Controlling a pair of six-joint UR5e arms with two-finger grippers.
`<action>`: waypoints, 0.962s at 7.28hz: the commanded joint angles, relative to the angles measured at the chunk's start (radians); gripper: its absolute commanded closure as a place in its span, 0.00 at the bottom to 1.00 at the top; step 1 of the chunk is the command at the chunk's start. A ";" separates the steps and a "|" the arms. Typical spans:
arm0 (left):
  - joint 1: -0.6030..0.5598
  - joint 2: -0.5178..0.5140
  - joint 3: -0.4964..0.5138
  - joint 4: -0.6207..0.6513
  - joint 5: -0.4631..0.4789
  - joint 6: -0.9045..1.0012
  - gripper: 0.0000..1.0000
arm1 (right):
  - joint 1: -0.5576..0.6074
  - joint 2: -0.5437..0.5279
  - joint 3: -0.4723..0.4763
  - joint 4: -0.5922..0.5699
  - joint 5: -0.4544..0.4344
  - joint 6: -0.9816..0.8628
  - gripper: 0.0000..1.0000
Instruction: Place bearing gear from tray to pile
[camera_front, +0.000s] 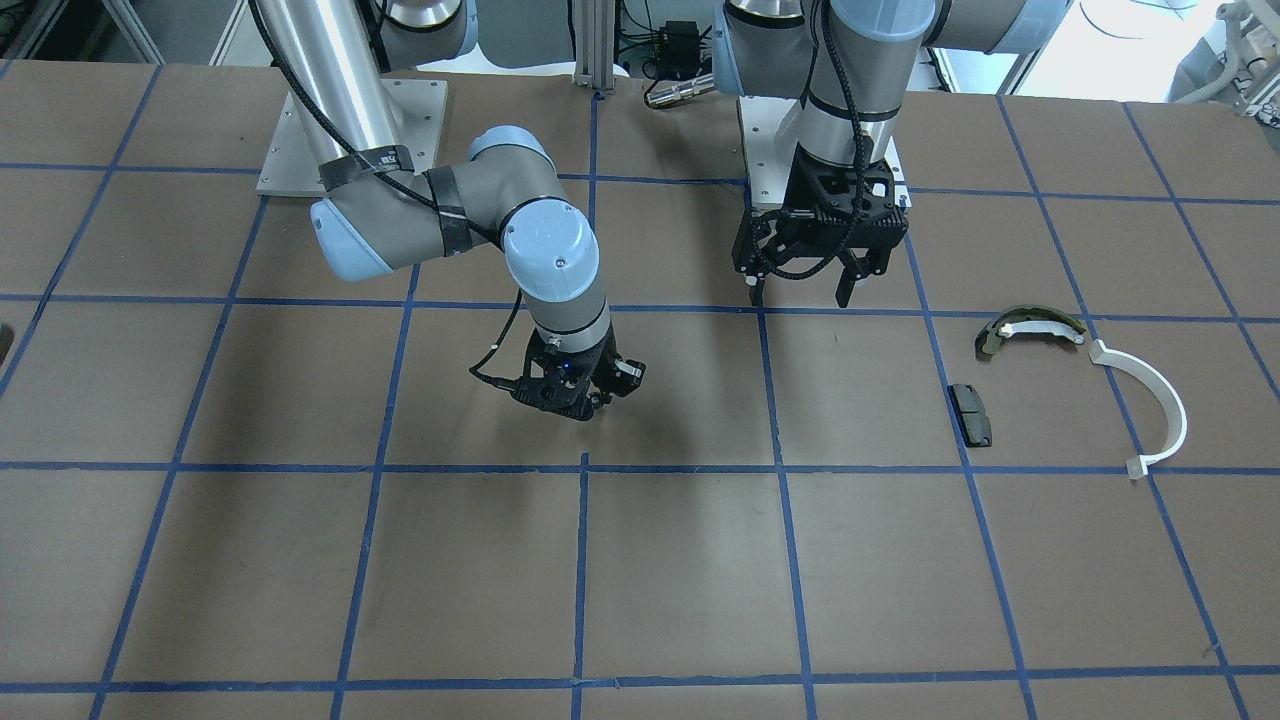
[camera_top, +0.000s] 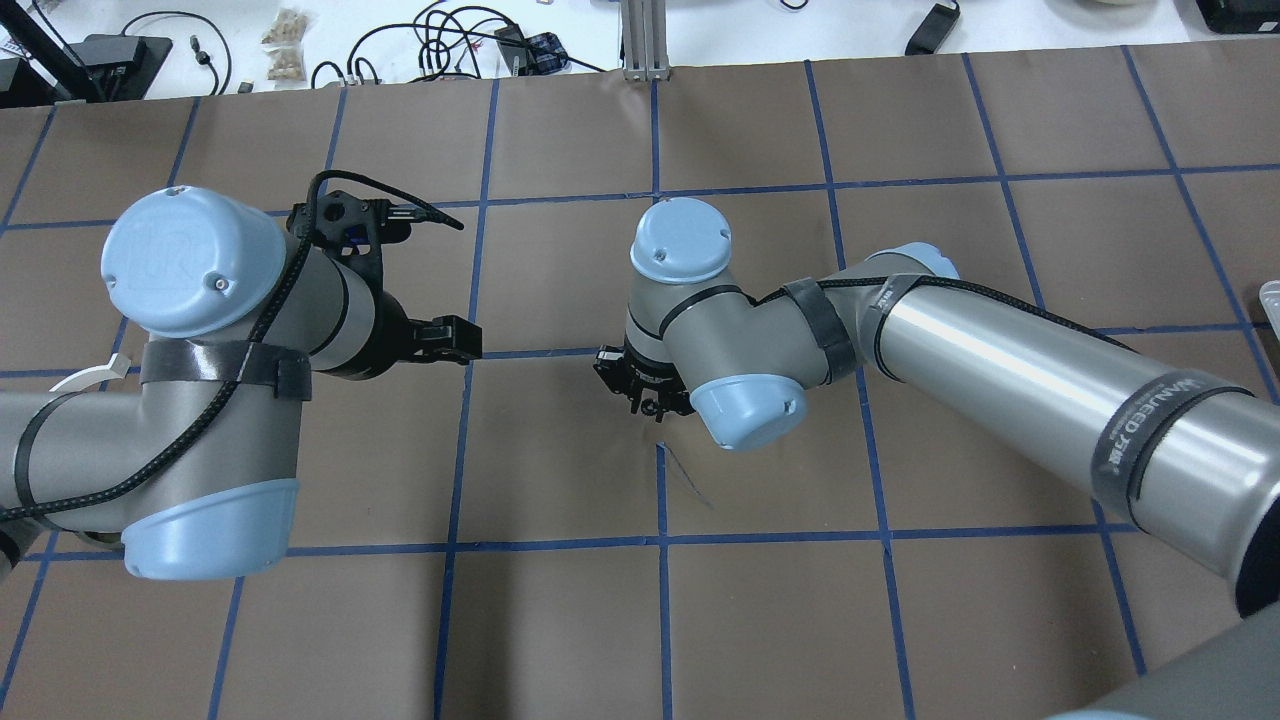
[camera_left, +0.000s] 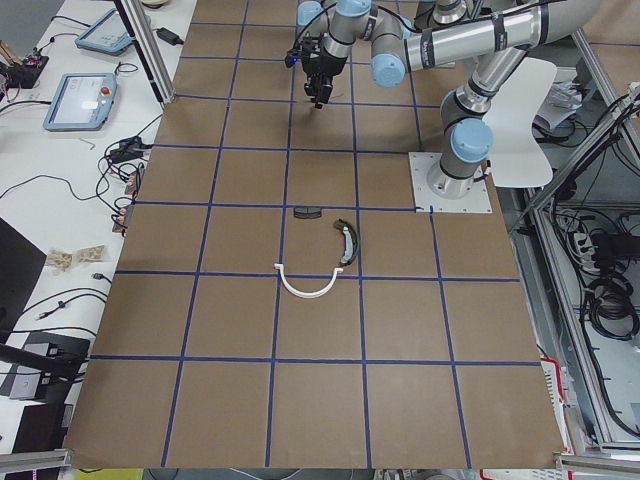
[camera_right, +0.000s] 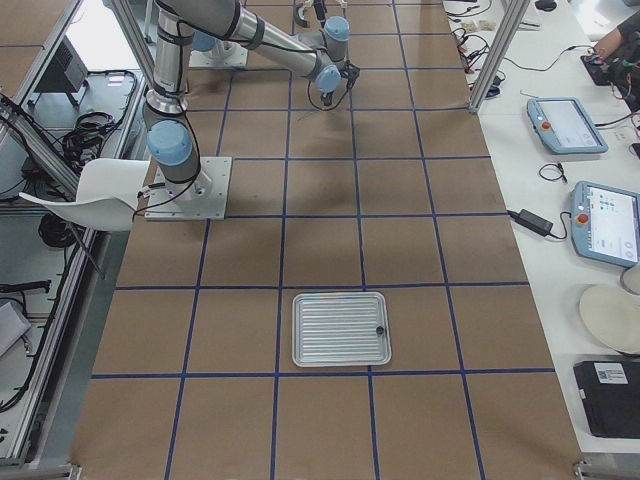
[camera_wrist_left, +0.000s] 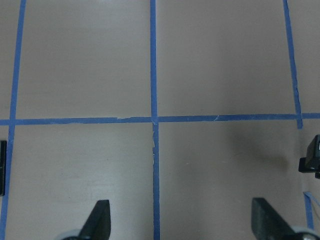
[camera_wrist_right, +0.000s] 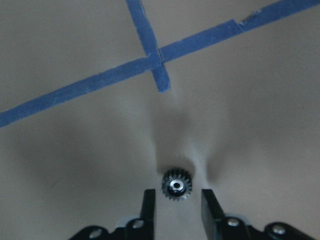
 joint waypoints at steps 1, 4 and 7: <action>0.001 -0.040 -0.040 0.013 0.000 -0.008 0.00 | -0.030 -0.011 -0.006 -0.012 -0.015 -0.048 0.00; -0.001 -0.104 -0.067 0.021 -0.003 0.001 0.00 | -0.314 -0.172 -0.043 0.208 -0.017 -0.446 0.00; -0.051 -0.185 -0.117 0.036 -0.003 0.010 0.00 | -0.637 -0.273 -0.049 0.357 -0.069 -0.862 0.00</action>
